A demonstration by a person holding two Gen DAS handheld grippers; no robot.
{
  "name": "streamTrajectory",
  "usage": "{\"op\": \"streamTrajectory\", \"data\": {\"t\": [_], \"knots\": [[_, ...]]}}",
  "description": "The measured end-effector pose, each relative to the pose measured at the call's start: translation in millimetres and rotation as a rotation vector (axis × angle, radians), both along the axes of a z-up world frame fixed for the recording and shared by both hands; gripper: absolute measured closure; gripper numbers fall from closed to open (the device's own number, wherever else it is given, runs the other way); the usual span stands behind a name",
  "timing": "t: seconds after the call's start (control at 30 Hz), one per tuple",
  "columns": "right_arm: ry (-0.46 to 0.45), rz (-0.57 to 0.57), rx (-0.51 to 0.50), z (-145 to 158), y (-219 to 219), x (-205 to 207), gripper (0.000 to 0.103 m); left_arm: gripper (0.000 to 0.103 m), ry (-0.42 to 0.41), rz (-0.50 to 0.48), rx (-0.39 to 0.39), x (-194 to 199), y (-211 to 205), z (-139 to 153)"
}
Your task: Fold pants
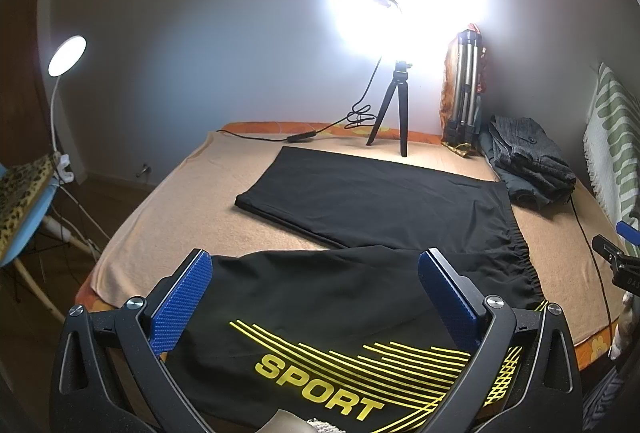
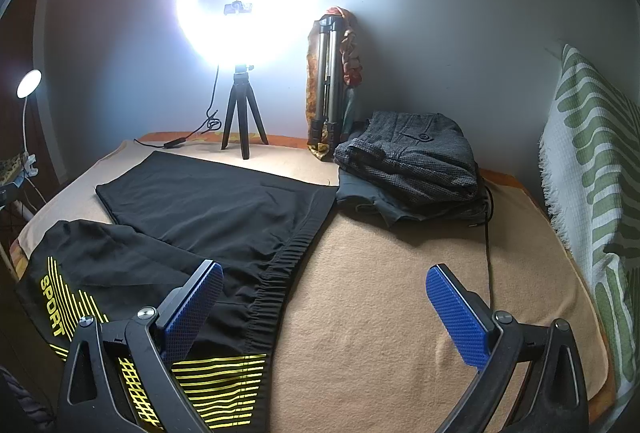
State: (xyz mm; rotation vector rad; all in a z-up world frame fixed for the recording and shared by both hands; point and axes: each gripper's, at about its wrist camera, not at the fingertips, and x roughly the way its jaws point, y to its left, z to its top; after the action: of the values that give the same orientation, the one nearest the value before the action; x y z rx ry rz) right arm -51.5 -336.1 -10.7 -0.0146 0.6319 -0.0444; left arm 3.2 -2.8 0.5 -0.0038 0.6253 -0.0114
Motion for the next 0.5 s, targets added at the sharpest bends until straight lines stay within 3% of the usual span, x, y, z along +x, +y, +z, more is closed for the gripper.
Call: {"op": "streamTrajectory", "data": {"t": [0.5], "knots": [[0.003, 0.005, 0.001, -0.9, 2.1, -0.1, 0.0, 0.0, 0.0, 0.0, 0.0, -0.6, 0.8, -0.7]]}}
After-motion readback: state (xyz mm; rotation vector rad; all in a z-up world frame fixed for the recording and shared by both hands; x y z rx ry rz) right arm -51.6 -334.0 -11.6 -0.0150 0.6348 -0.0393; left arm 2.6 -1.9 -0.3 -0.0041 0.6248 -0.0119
